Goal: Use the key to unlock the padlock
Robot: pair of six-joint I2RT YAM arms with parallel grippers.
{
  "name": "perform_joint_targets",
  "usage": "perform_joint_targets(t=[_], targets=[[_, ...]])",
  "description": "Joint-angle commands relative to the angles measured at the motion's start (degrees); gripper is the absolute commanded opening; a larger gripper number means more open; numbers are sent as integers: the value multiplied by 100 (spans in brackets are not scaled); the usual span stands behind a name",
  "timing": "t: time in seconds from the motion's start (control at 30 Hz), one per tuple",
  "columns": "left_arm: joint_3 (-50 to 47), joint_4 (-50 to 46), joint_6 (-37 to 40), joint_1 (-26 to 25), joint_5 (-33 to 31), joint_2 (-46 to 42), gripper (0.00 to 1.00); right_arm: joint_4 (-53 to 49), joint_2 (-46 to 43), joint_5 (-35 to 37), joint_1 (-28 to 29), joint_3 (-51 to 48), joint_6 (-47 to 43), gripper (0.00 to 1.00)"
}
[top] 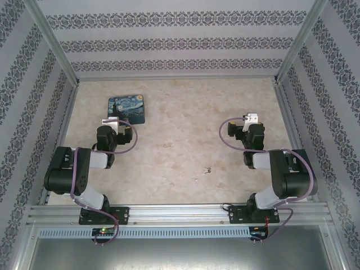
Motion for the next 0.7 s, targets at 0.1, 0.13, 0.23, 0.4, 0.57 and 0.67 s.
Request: perform_joint_targets(t=[0.1,0.13,0.23,0.4,0.57,0.67], targets=[[97,94,123,52,59,-61,100,196,-26,-96,23,41,-23,98],[96,101,122,52,60,-61,100,197,-23,-95,23,39,-21,98],[79,111,119,52,58,-76,100,200,-32,-95,21,36,-17,98],[78,120,119,52,55,-79,100,201,-34,-104,11,32,-3,98],[83,100,117,52,59,-74,100,175,-19,-192,-36,56,33,98],[79,121,123,56,86,-80,100,166,-16,-241,-73,60,61,98]])
